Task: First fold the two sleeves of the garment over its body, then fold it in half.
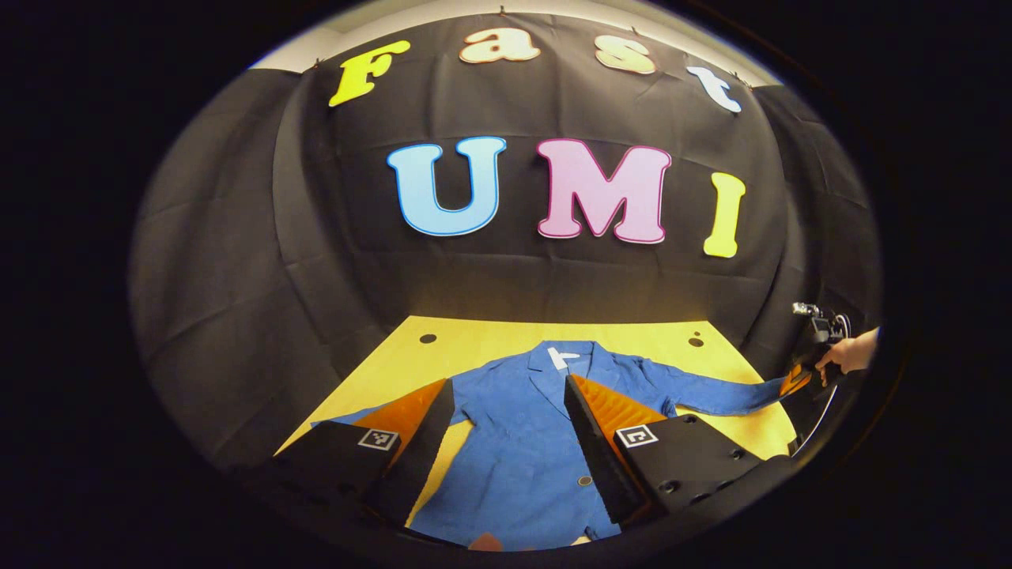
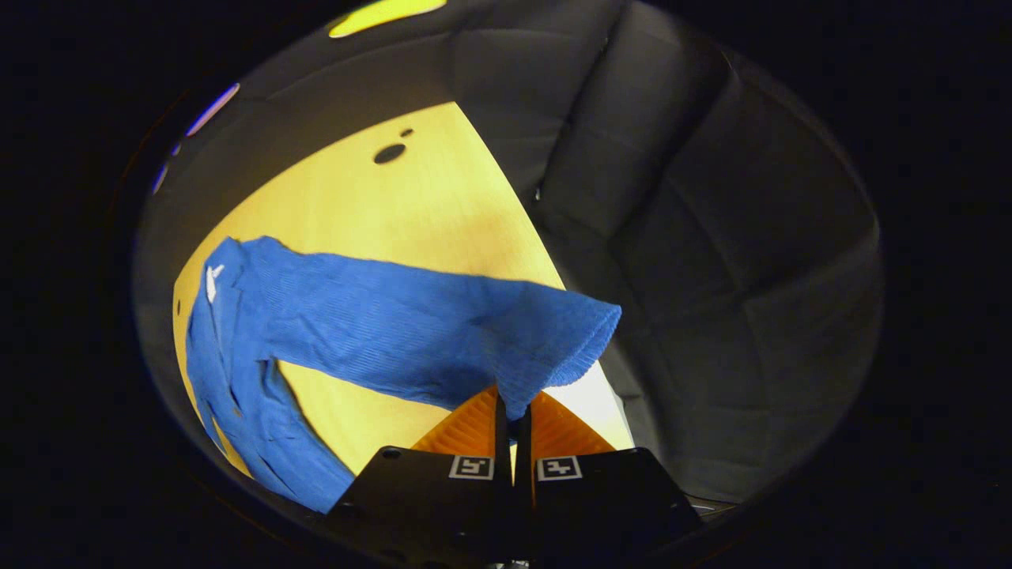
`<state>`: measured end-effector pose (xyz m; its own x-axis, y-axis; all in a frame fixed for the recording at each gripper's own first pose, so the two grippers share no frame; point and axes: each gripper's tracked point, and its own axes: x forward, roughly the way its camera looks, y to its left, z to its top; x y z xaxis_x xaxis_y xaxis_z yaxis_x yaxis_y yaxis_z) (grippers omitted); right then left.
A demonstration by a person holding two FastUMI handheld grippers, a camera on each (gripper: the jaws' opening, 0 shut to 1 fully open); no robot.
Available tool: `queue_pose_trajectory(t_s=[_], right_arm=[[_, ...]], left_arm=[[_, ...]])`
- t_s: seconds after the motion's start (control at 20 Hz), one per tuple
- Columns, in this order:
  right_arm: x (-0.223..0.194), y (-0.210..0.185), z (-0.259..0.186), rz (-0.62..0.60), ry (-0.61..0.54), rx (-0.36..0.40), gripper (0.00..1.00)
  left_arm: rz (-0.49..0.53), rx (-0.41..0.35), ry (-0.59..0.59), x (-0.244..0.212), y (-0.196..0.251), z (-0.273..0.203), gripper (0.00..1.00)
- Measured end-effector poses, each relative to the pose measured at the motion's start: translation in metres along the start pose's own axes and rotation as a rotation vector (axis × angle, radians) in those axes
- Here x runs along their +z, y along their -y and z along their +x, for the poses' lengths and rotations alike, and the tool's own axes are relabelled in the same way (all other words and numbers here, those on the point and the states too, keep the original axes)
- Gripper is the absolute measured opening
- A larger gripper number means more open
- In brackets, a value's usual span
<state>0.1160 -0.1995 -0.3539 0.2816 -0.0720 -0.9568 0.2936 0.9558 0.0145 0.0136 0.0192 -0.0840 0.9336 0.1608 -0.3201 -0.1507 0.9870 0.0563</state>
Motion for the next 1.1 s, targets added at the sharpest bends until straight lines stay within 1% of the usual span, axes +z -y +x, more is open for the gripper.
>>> queue_pose_trajectory(t_s=[0.15, 0.25, 0.35, 0.45, 0.55, 0.65, 0.7, 0.75, 0.9, 1.0, 1.05, 1.1], right_arm=[[0.022, -0.037, -0.056, -0.015, 0.069, 0.025, 0.06], [0.037, -0.064, -0.096, -0.033, 0.118, 0.044, 0.05], [0.062, -0.096, -0.133, -0.064, 0.201, 0.057, 0.06], [0.081, -0.141, -0.168, -0.099, 0.262, 0.086, 0.05], [0.092, -0.200, -0.197, -0.126, 0.298, 0.149, 0.05], [0.092, -0.260, -0.215, -0.159, 0.326, 0.206, 0.05], [0.089, -0.292, -0.219, -0.179, 0.343, 0.237, 0.05], [0.080, -0.332, -0.221, -0.193, 0.339, 0.279, 0.05], [0.039, -0.433, -0.206, -0.231, 0.301, 0.398, 0.05], [0.016, -0.506, -0.191, -0.262, 0.259, 0.554, 0.05], [-0.004, -0.538, -0.180, -0.278, 0.225, 0.622, 0.05], [-0.023, -0.561, -0.163, -0.296, 0.198, 0.645, 0.04]], left_arm=[[-0.033, 0.000, 0.032, 0.001, -0.024, 0.002, 0.82], [-0.082, -0.005, 0.045, -0.002, -0.039, 0.004, 0.82], [-0.139, -0.012, 0.062, -0.004, -0.053, 0.002, 0.83], [-0.181, -0.001, 0.067, -0.009, -0.068, 0.003, 0.82], [-0.220, 0.009, 0.071, -0.011, -0.084, 0.003, 0.82], [-0.253, 0.017, 0.086, -0.012, -0.099, -0.003, 0.82], [-0.262, 0.023, 0.094, -0.012, -0.108, -0.004, 0.82], [-0.263, 0.034, 0.096, -0.012, -0.117, -0.006, 0.82], [-0.243, 0.084, 0.087, -0.022, -0.144, -0.015, 0.82], [-0.243, 0.109, 0.084, -0.027, -0.160, -0.021, 0.82], [-0.245, 0.118, 0.077, -0.030, -0.168, -0.025, 0.82], [-0.245, 0.126, 0.068, -0.037, -0.176, -0.030, 0.82]])
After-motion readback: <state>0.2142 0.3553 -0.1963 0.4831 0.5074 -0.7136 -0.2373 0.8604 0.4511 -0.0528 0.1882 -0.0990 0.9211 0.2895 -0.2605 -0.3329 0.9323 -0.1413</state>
